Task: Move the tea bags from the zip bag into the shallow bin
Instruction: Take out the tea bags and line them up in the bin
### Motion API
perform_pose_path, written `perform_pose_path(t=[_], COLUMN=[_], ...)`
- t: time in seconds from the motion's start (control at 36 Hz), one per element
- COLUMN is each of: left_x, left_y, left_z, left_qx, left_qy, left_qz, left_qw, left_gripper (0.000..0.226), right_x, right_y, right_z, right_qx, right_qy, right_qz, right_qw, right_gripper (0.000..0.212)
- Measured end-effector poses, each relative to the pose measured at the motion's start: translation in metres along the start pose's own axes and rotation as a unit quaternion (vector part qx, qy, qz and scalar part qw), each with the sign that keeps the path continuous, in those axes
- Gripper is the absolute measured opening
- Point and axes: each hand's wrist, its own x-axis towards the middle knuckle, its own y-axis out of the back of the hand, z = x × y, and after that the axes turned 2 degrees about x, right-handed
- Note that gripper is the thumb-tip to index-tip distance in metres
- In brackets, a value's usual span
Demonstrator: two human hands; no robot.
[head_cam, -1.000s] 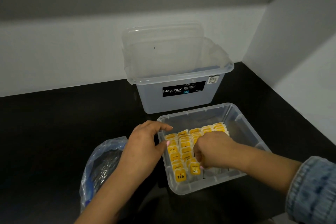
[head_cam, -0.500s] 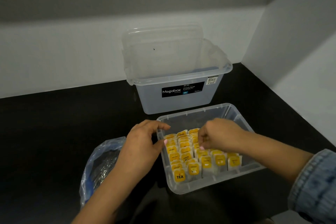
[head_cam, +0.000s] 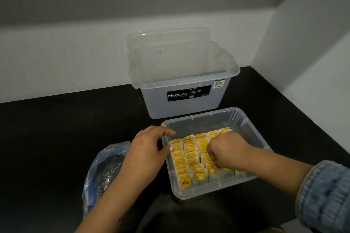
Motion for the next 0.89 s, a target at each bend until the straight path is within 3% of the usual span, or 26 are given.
perform_pose_path(t=[0.14,0.61,0.89], left_x=[-0.003,-0.002,-0.004], left_y=[0.001,0.001,0.012], left_z=[0.0,-0.001,-0.008], left_qx=[-0.008,-0.001,0.003], left_qy=[0.001,0.0,0.01], left_qz=[0.006,0.007,0.088], left_qw=[1.0,1.0,0.996], left_gripper=[0.035,0.034,0.031], right_x=[0.003,0.004,-0.005], right_y=[0.0,0.002,0.041], right_z=[-0.001,-0.001,0.021], right_qx=[-0.011,0.063,0.217], right_qy=[-0.012,-0.014,-0.043], right_qz=[-0.002,-0.013,0.06], right_qw=[1.0,0.998,0.973], right_gripper=[0.021,0.01,0.013])
